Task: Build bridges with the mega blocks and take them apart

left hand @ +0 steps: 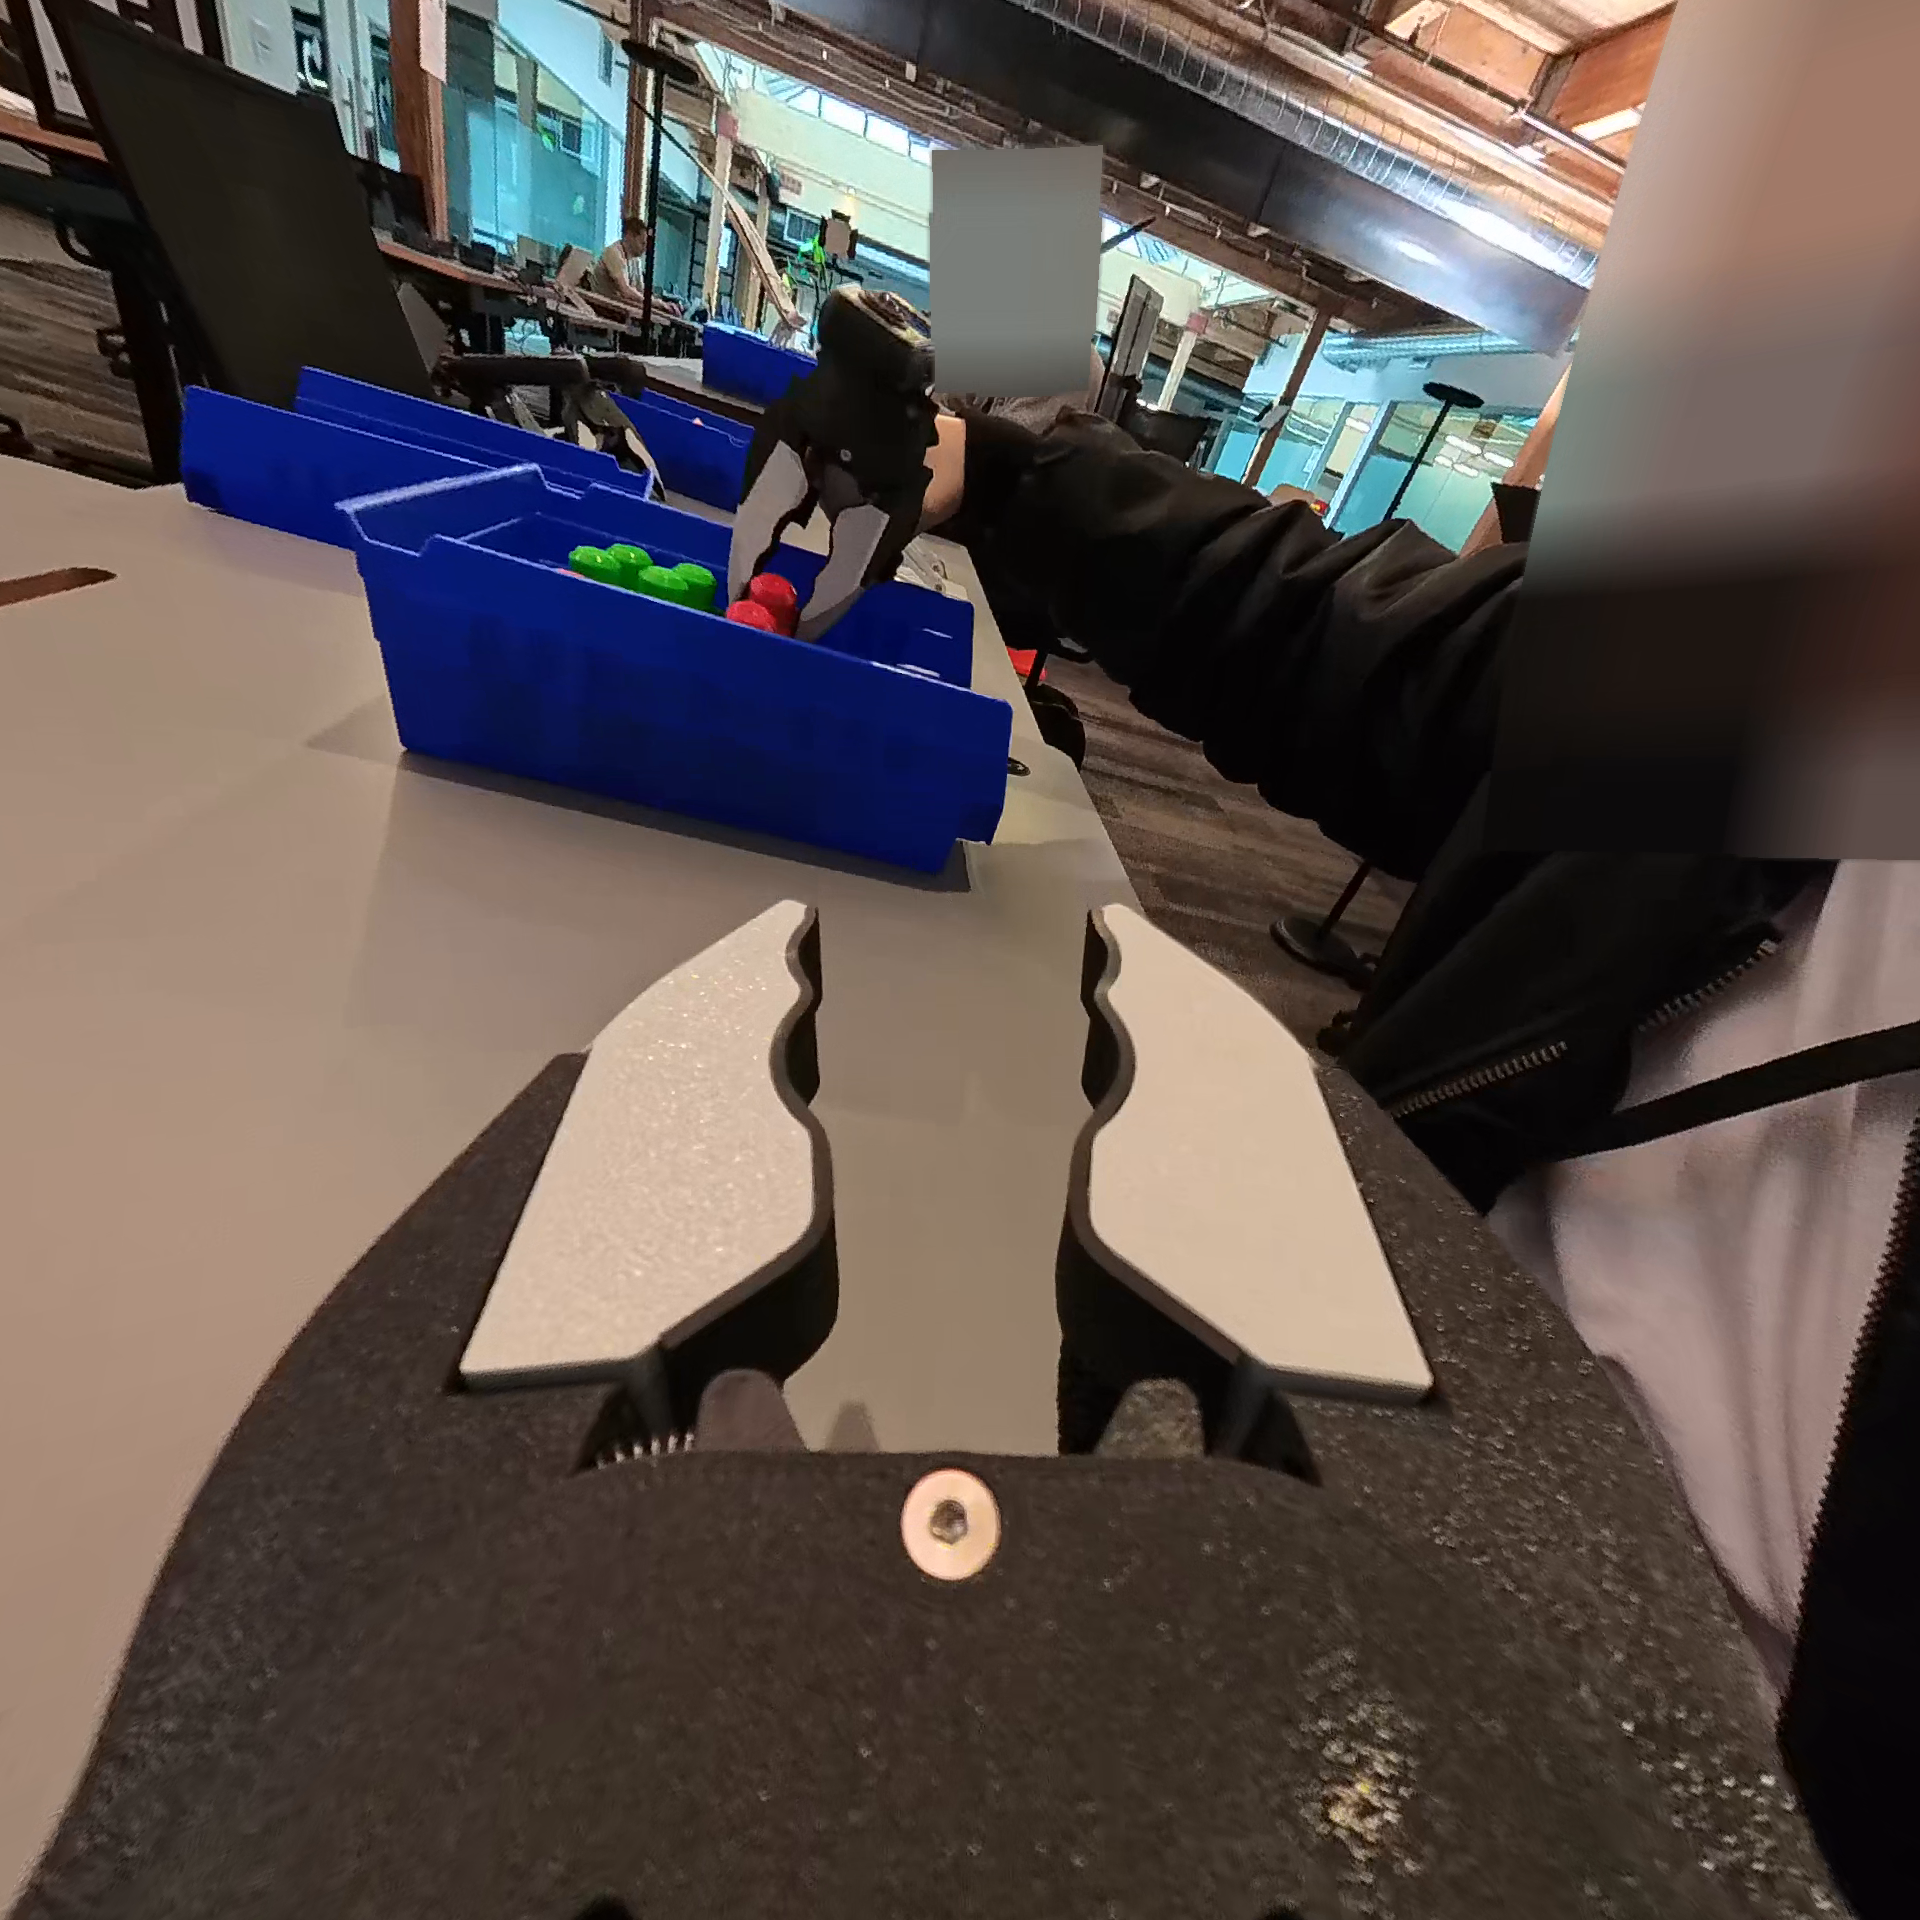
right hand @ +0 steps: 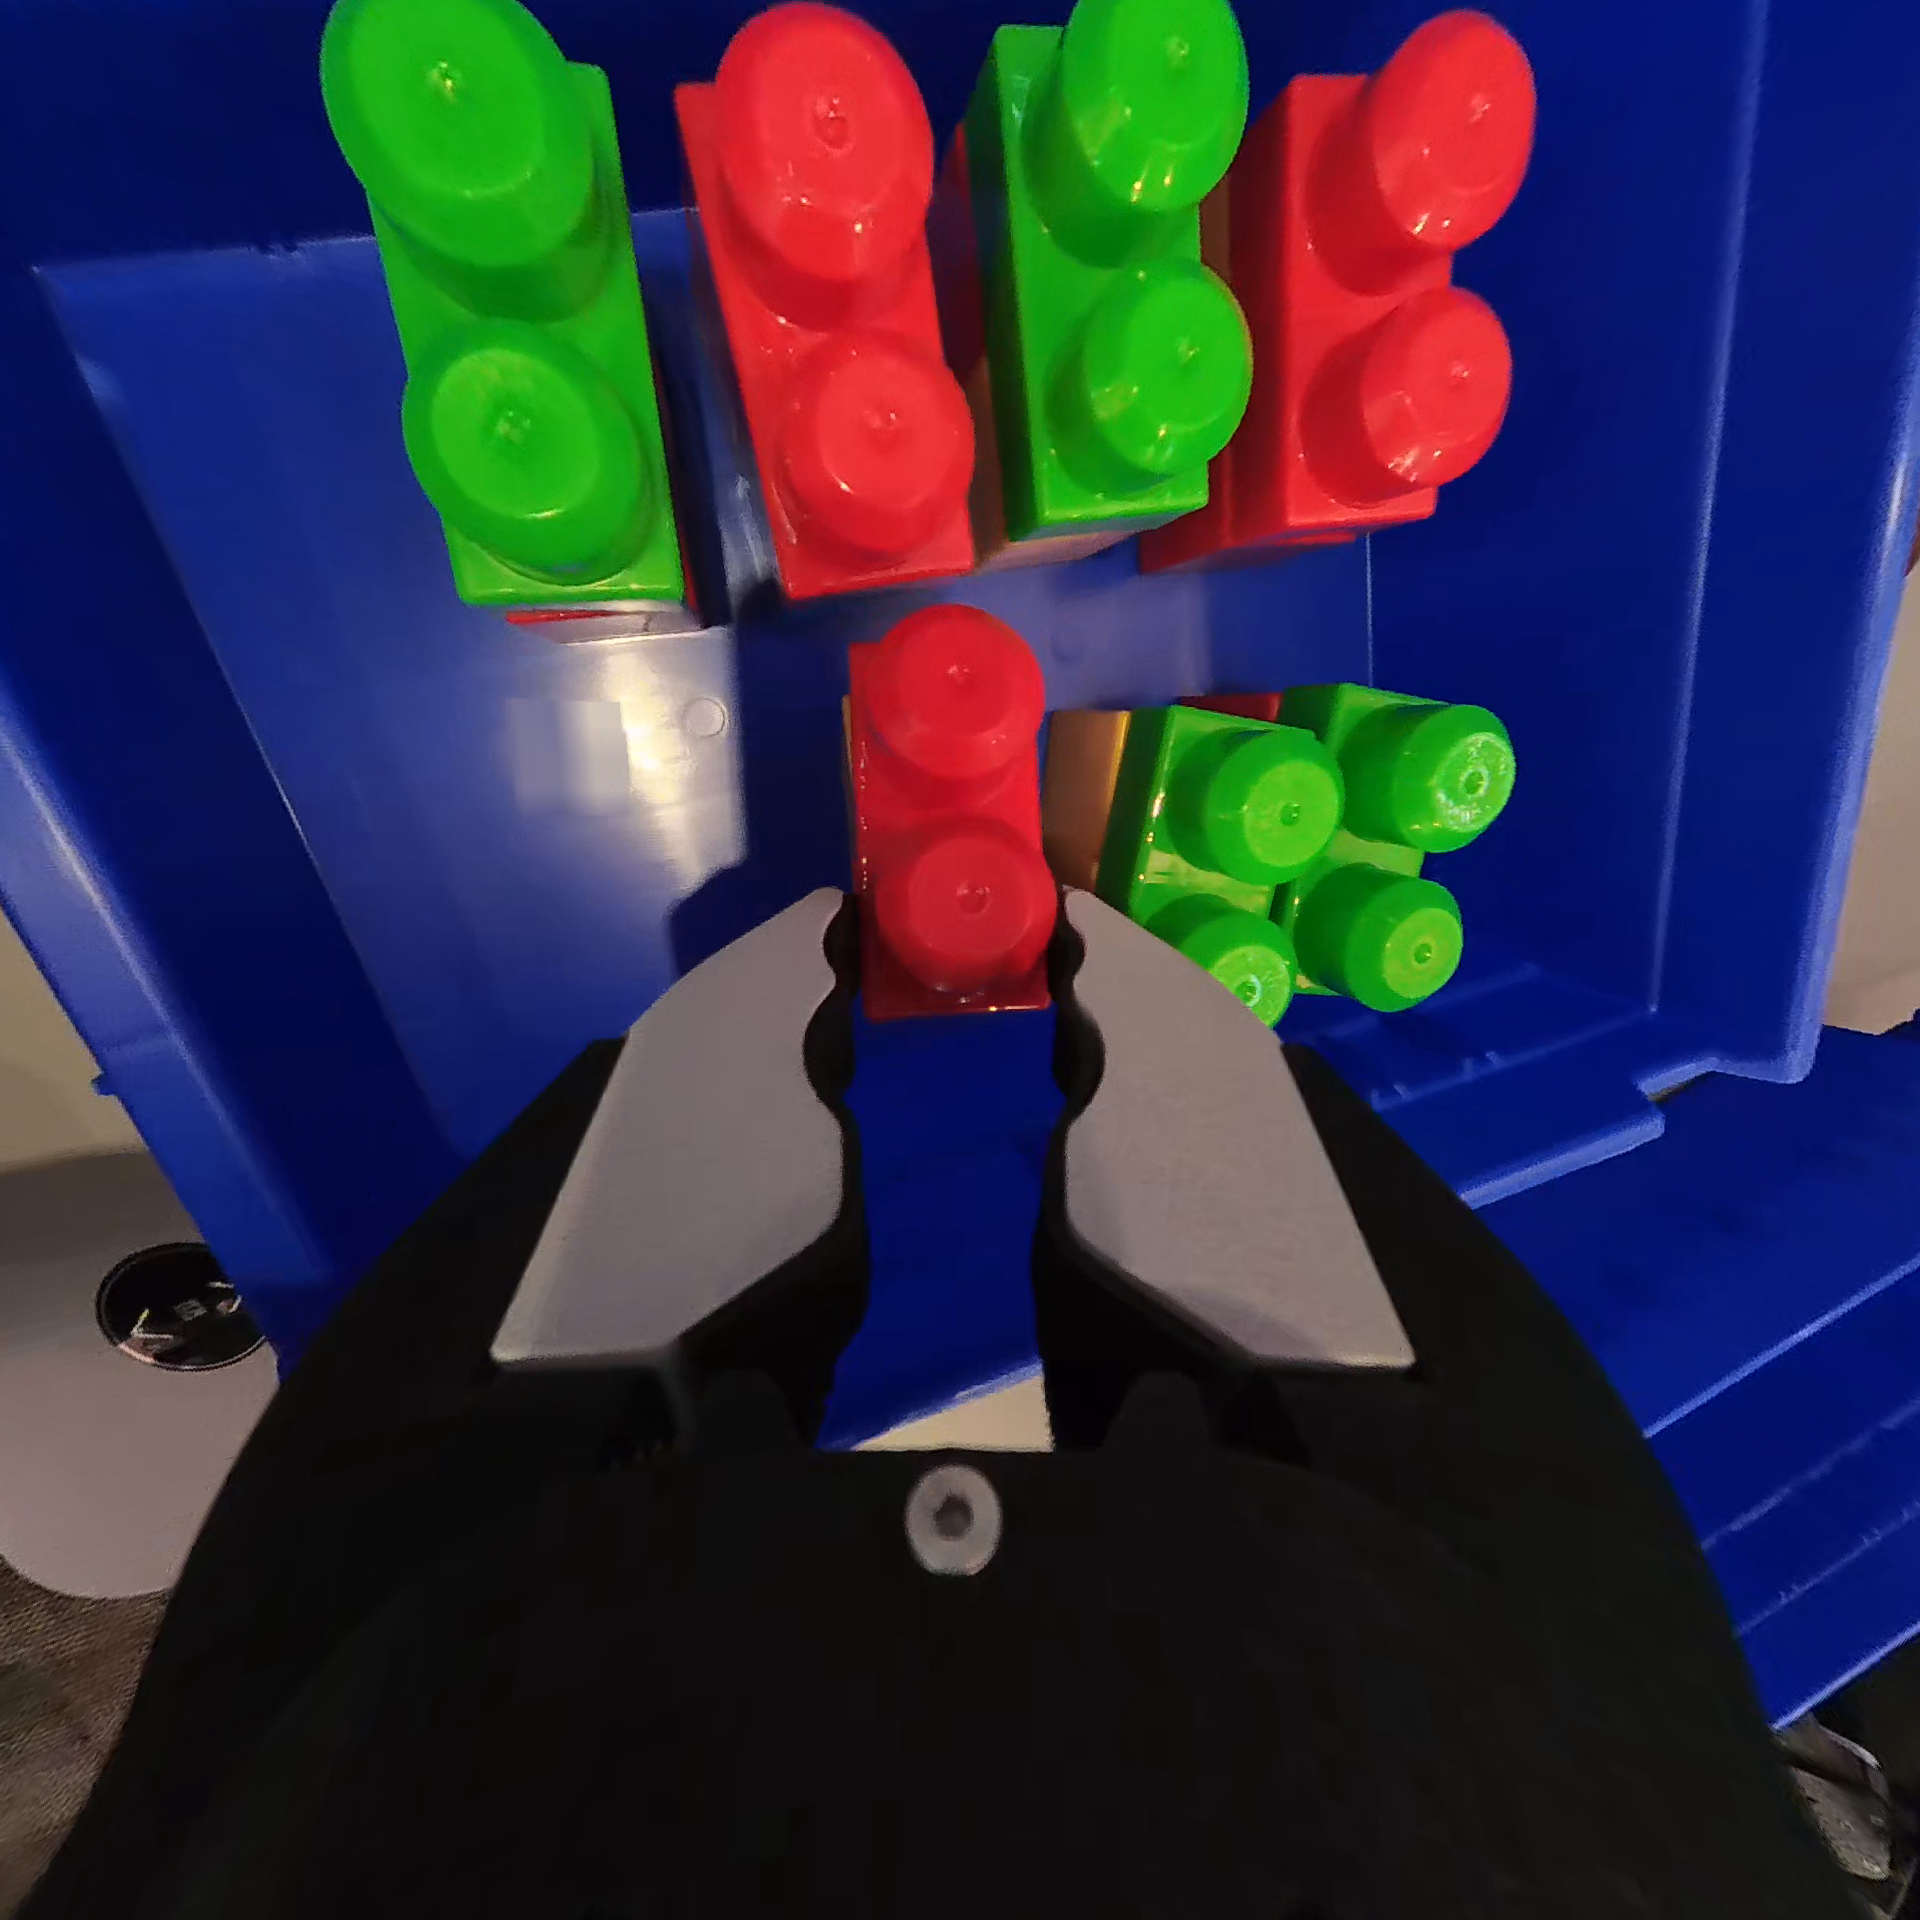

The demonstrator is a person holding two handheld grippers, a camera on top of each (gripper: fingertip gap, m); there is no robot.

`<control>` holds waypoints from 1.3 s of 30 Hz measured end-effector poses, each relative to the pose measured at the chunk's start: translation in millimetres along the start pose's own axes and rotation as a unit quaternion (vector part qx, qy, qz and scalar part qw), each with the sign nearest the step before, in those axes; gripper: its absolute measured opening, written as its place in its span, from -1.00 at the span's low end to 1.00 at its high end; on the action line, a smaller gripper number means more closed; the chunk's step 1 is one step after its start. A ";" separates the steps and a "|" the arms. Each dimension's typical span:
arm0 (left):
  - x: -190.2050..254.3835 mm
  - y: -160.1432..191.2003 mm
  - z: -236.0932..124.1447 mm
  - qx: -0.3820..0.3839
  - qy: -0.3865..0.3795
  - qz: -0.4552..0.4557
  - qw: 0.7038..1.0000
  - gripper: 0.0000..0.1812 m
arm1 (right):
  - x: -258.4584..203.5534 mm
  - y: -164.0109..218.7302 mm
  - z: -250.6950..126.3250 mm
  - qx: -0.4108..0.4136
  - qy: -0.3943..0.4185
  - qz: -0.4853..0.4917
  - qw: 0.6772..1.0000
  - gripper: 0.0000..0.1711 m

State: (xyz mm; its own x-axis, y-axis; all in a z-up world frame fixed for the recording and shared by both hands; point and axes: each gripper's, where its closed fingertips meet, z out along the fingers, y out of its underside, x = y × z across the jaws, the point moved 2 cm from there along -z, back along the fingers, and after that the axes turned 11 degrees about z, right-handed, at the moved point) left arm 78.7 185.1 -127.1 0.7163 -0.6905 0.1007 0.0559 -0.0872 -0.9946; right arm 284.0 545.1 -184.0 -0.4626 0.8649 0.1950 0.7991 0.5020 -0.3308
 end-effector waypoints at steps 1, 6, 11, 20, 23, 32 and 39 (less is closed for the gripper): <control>0.3 0.5 0.7 -0.003 0.001 0.001 1.000 -0.46 | 0.3 0.5 0.0 0.002 0.001 0.000 1.000 -0.60; 0.3 -0.8 1.0 -0.002 0.001 0.003 1.000 -0.47 | 0.6 2.7 0.6 -0.010 0.007 -0.005 1.000 -0.60; 0.4 -4.3 -1.8 0.006 0.001 0.003 1.000 -0.46 | 3.9 3.7 2.5 -0.035 0.021 -0.009 0.999 -0.59; 2.8 -14.2 -13.1 0.029 0.004 0.003 1.000 -0.46 | 5.9 0.0 -16.8 -0.041 0.047 0.003 0.998 -0.52; 3.2 -21.7 -22.2 0.043 -0.010 0.017 0.999 -0.46 | -1.1 -20.4 -44.7 0.031 0.067 0.018 0.997 -0.55; 16.4 -44.8 -74.2 0.026 -0.170 0.085 0.981 -0.40 | -55.1 -152.8 -151.8 0.419 0.045 0.101 0.901 -0.56; 71.5 -43.0 -201.2 -0.033 -0.387 0.120 0.913 -0.43 | -113.0 -284.4 -128.2 0.528 -0.088 0.080 0.841 -0.54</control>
State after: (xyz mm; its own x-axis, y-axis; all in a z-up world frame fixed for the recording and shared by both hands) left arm -12.4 -5.0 -72.3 0.9811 0.0178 -0.1927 -0.1913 -0.0604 -0.9797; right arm 158.3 304.3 6.4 -0.5054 0.8620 -0.0376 0.1116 0.0221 -0.9935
